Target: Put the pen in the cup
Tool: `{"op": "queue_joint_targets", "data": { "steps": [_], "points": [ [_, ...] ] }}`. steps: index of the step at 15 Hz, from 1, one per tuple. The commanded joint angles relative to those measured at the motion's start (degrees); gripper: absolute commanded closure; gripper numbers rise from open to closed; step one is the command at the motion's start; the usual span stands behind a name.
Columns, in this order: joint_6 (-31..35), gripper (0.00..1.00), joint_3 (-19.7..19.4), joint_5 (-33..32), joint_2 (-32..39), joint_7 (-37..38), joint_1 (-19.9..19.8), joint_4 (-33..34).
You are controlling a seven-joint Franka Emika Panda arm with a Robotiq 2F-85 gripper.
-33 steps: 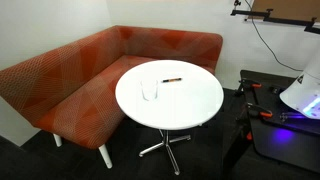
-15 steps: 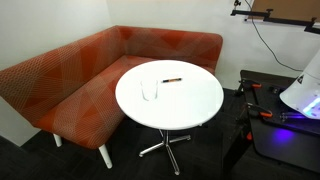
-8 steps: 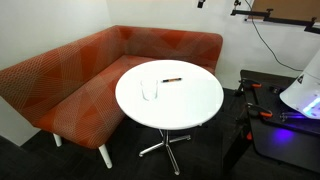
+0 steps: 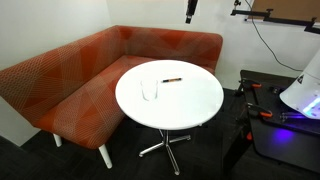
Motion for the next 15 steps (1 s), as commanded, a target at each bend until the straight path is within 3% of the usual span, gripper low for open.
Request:
{"op": "queue_joint_targets", "data": {
  "steps": [1,6,7,12,15],
  "points": [
    [0.2,0.00,0.9,2.8,5.0,-4.6,0.7,3.2],
    [-1.9,0.00,2.8,4.1,10.7,-7.0,0.8,7.1],
    [-0.2,0.00,2.7,2.7,8.3,-5.0,0.5,4.1],
    [-0.3,0.00,3.2,2.8,10.6,-5.2,0.4,5.9],
    [3.5,0.00,3.3,2.7,11.8,-6.4,0.3,4.6]
  ]
}}
